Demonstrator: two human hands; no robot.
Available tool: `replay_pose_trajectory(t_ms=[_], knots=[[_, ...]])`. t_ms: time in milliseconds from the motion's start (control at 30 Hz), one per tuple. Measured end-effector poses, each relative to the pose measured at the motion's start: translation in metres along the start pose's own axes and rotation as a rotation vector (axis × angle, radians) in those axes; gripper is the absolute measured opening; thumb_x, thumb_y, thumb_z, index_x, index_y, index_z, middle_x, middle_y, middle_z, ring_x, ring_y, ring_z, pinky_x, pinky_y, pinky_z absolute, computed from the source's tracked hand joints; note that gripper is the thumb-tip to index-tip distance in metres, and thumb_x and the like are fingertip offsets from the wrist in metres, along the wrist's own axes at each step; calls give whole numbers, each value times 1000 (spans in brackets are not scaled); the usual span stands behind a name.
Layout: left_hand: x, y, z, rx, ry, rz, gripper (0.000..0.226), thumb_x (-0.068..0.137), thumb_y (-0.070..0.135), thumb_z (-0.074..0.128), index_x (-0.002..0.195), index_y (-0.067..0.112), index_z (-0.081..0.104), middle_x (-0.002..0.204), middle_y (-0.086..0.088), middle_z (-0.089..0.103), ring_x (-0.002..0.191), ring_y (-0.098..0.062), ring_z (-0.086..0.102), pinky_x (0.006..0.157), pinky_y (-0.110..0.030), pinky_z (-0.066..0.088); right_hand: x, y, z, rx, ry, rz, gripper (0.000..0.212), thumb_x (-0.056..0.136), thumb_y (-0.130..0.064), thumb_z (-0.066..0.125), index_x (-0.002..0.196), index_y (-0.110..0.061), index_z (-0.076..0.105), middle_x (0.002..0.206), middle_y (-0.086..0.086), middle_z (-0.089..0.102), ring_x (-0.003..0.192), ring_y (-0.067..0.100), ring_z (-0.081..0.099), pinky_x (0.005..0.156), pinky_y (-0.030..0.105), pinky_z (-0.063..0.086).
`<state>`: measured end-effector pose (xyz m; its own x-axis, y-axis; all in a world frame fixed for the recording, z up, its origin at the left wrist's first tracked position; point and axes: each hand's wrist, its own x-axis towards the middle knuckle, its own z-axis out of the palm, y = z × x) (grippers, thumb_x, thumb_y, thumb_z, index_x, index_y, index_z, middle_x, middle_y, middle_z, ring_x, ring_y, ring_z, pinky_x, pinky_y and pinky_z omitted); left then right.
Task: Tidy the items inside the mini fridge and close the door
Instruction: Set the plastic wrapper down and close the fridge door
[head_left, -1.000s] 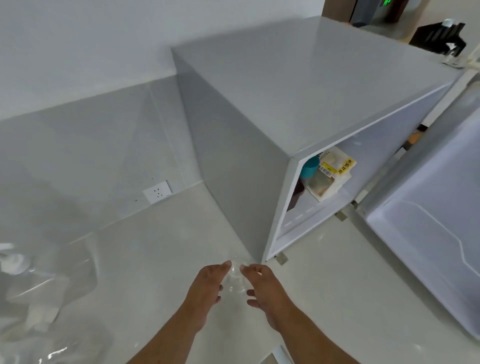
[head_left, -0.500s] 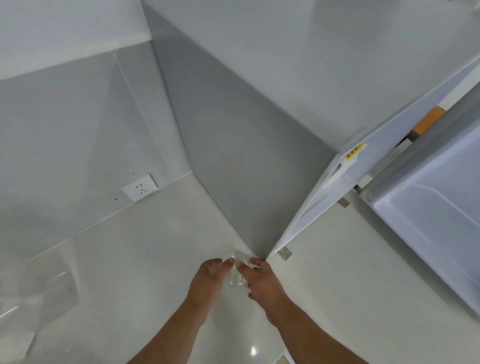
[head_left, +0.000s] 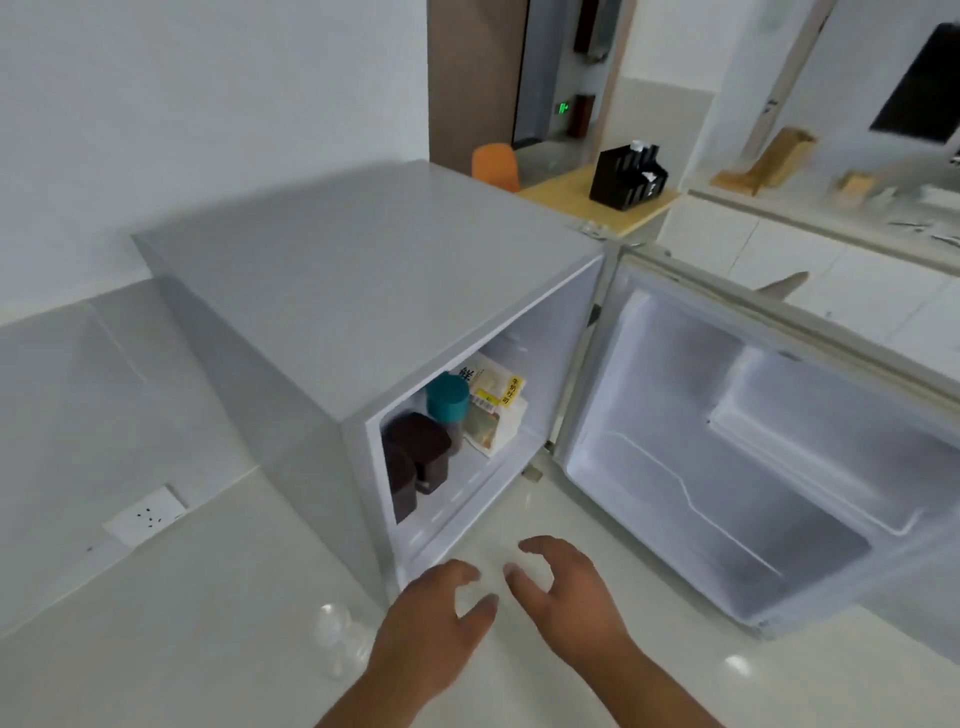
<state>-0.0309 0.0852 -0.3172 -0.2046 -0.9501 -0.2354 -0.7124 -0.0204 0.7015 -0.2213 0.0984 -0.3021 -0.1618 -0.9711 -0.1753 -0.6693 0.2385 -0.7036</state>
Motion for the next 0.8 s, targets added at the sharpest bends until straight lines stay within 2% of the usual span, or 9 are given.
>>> replay_pose_trajectory(t_ms=[33, 100, 200, 300, 467, 633, 800], knots=[[7, 25, -3, 22, 28, 58, 55, 83, 74, 52, 129, 45, 59, 129, 29, 62, 113, 2, 61, 96, -21, 46, 3, -6, -24, -32, 41, -47, 56, 83, -75, 50, 126, -41, 60, 126, -23, 58, 113, 6, 57, 96, 28, 47], [19, 72, -14, 51, 99, 169, 65, 81, 76, 51, 136, 43, 55, 137, 23, 60, 124, -2, 54, 100, -23, 44, 8, -19, -70, -63, 136, -137, 55, 83, -74, 48, 127, -42, 58, 128, -23, 57, 114, 4, 53, 93, 27, 46], [31, 135, -44, 85, 207, 329, 64, 82, 77, 56, 136, 43, 53, 139, 17, 59, 125, -7, 52, 100, -29, 48, 14, -41, -132, -155, 287, -279, 56, 86, -71, 51, 132, -40, 56, 133, -21, 57, 125, 2, 46, 95, 23, 43], [37, 184, -80, 129, 312, 475, 67, 82, 79, 53, 137, 40, 52, 144, 12, 57, 131, -11, 50, 104, -33, 49, 16, -62, -191, -257, 395, -386, 62, 88, -73, 48, 138, -37, 52, 141, -18, 53, 132, 5, 42, 101, 25, 41], [48, 231, -133, 257, 461, 572, 66, 82, 70, 56, 139, 38, 49, 152, 11, 52, 134, -15, 45, 104, -35, 44, 19, -84, -268, -403, 530, -470, 66, 89, -69, 50, 142, -30, 51, 144, -9, 54, 134, 13, 41, 111, 35, 38], [58, 233, -174, 478, 498, 507, 72, 85, 74, 54, 144, 33, 51, 154, 5, 53, 135, -22, 49, 106, -44, 48, 18, -76, -320, -562, 525, -314, 76, 86, -71, 44, 150, -29, 42, 153, -4, 47, 142, 21, 35, 118, 42, 34], [68, 200, -205, 650, 418, 355, 68, 85, 74, 51, 138, 31, 55, 141, 4, 63, 123, -21, 56, 98, -42, 53, 15, -30, -345, -663, 438, -31, 74, 90, -73, 39, 152, -31, 38, 151, 2, 48, 136, 28, 43, 111, 47, 41]])
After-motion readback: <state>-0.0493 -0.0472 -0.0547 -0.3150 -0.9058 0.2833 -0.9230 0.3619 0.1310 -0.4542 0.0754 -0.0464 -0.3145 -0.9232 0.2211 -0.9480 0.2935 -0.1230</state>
